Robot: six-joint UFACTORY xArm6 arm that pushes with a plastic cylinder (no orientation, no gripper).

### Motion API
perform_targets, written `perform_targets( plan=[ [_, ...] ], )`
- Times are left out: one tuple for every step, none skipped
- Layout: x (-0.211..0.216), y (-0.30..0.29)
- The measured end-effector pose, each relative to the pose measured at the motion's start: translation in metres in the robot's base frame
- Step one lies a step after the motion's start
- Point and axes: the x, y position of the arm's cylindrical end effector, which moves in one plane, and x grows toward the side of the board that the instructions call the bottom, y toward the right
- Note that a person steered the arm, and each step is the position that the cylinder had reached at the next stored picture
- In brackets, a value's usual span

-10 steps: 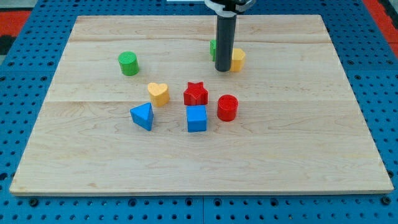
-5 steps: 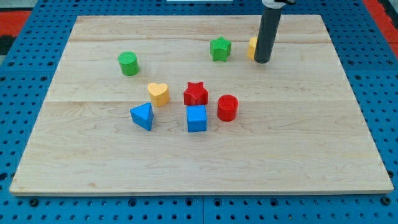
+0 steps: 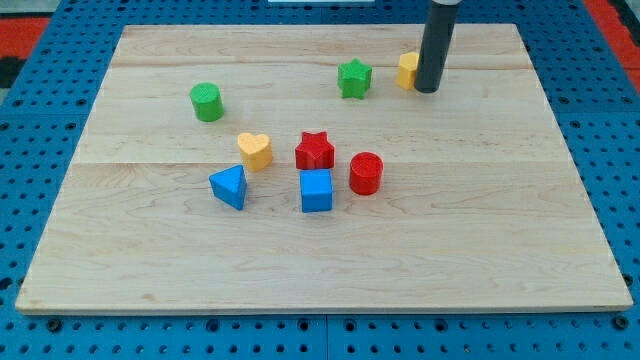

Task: Push yellow hexagon to the top center

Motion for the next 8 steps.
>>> perform_targets(
  plan=[
    [-0.009,0.002],
    [-0.015,0.002],
    [-0.02,0.002],
    [-0.025,0.002],
    [-0.031,0.002],
    [-0.035,0.002],
    [-0.036,0.002],
    [-0.036,-0.002]
  ],
)
